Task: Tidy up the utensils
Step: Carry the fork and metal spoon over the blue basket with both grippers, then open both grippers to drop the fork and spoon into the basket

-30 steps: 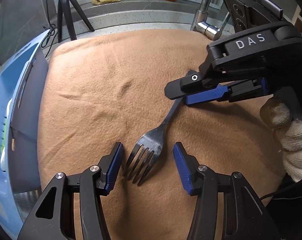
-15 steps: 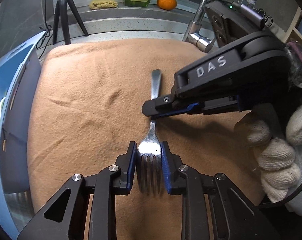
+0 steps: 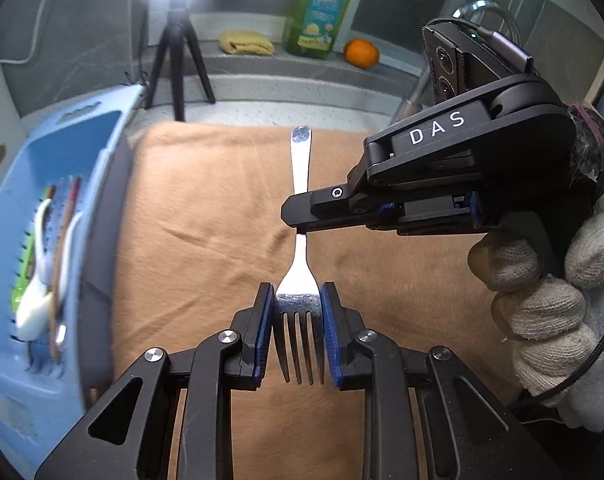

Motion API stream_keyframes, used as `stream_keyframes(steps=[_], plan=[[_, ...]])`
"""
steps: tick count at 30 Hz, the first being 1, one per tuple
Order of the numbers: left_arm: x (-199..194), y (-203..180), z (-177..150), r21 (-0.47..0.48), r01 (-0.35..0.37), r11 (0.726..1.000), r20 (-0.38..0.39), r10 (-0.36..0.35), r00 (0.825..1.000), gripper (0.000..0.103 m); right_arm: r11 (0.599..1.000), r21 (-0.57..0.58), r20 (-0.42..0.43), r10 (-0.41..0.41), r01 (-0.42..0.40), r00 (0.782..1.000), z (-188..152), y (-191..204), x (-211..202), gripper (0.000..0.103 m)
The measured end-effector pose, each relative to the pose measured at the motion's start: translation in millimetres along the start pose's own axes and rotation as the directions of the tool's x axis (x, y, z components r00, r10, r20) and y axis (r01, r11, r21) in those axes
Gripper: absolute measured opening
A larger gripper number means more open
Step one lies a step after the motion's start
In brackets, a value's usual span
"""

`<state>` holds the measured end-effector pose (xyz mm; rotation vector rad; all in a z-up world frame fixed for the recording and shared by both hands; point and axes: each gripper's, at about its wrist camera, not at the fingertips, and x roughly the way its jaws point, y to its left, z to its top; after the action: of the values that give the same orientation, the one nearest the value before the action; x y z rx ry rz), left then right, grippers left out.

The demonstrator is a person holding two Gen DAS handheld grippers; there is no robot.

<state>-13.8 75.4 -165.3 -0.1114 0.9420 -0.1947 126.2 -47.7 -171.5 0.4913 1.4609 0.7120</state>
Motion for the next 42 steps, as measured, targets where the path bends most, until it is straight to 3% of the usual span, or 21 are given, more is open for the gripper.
stream_keyframes(steps=[12,23,33,42], plan=[[-44,82,4,-0.073,-0.097,0.993,0.056,0.101,0.993,0.022,0.989,-0.131,-0.058,0.058,-0.065,0.997,16,98,58,0.003],[-42,140,0,-0.151,-0.134,0.979,-0.001,0.135,0.991,0.019,0.984,-0.174,-0.11,0.031,-0.049,0.993,22,127,109,0.003],[-28,144,2,-0.159,-0.139,0.977,-0.056,0.131,0.99,0.019,0.979,-0.205,-0.123,-0.043,0.017,0.991,29,128,126,0.006],[-32,141,6,-0.172,-0.15,0.974,-0.052,0.143,0.988,0.019,0.963,-0.271,-0.095,-0.031,0.004,0.995,36,138,114,0.007]])
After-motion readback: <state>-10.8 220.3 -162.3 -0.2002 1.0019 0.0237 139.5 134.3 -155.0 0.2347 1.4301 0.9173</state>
